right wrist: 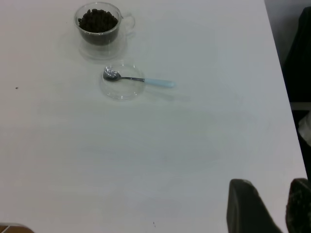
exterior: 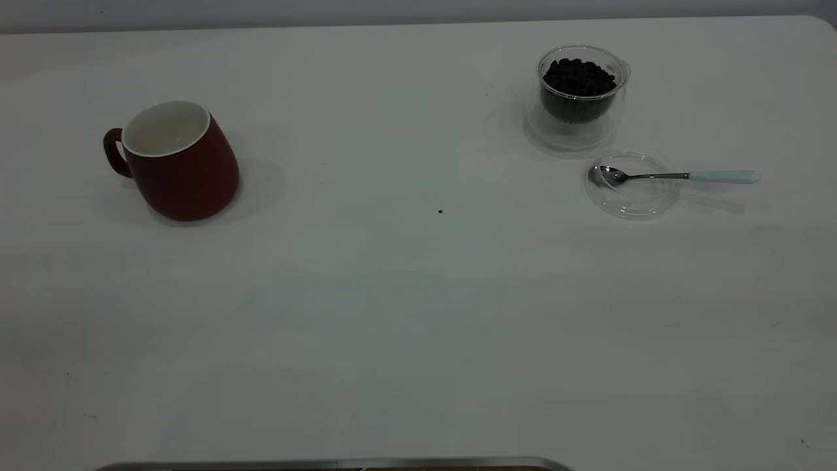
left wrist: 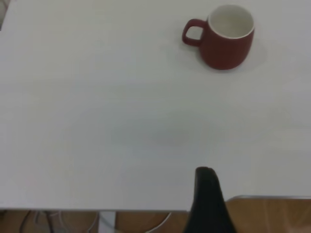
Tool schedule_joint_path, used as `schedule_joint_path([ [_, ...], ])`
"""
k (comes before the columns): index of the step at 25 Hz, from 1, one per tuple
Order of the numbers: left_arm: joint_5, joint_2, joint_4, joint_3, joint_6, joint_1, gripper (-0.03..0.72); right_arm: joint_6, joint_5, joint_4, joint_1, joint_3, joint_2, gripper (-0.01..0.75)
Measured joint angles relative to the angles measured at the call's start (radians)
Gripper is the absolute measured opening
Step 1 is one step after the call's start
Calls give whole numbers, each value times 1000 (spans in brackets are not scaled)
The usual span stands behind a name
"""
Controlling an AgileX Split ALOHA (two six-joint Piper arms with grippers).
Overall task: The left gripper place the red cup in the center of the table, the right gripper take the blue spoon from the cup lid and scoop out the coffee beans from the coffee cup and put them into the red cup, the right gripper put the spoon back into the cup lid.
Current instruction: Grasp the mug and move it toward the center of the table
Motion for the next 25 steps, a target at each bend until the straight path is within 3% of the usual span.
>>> schedule_joint_path([
  [7, -37, 310, 28, -145, 75, 0, 587, 0, 0, 0, 0, 0, 0, 240],
  [17, -141, 829, -52, -295, 529, 0, 587, 0, 0, 0, 0, 0, 0, 240],
  [21, -234, 1004, -99, -302, 746, 0, 587, 0, 0, 0, 0, 0, 0, 240],
  [25, -331, 1190, -38, -347, 820, 0, 587, 0, 0, 0, 0, 0, 0, 240],
])
